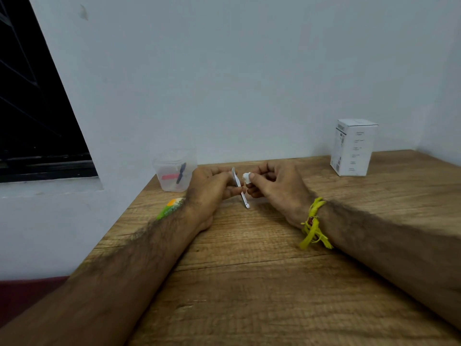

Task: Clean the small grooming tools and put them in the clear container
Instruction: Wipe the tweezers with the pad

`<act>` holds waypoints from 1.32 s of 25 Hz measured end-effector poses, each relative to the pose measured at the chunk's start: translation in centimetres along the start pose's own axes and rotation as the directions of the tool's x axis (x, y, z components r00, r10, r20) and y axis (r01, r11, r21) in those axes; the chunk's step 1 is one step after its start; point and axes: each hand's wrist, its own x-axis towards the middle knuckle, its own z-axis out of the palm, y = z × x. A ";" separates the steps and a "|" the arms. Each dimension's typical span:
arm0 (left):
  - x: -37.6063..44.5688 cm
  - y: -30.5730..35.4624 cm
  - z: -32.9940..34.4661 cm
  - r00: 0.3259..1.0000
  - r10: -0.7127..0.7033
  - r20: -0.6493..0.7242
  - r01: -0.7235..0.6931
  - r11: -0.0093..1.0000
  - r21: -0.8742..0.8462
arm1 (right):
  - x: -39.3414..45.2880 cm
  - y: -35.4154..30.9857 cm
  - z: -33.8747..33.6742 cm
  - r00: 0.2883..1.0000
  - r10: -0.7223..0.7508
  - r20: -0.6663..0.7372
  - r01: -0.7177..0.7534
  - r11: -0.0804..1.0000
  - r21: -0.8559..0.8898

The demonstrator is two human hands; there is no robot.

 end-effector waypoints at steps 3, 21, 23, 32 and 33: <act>0.3 -0.6 -0.1 0.998 0.023 0.055 -0.025 0.999 0.044 | 0.2 0.3 0.0 0.999 -0.011 -0.031 0.010 0.999 -0.041; 2.4 7.5 -7.1 0.859 0.389 -0.333 -0.198 0.852 0.485 | 1.6 -0.1 2.8 0.943 -0.178 -0.281 0.078 0.940 -0.334; 3.7 9.1 -9.6 0.849 0.382 -0.364 -0.114 0.806 0.580 | 1.7 0.1 3.1 0.950 -0.273 -0.150 0.207 0.913 -0.351; 10.9 7.8 -7.8 0.937 0.172 -0.305 0.225 0.370 0.901 | 2.6 1.1 3.2 0.917 -0.398 -0.017 0.368 0.863 -0.346; 11.0 7.6 -7.5 0.946 0.155 -0.284 0.222 0.327 0.919 | 2.6 1.1 3.2 0.917 -0.398 -0.018 0.368 0.863 -0.346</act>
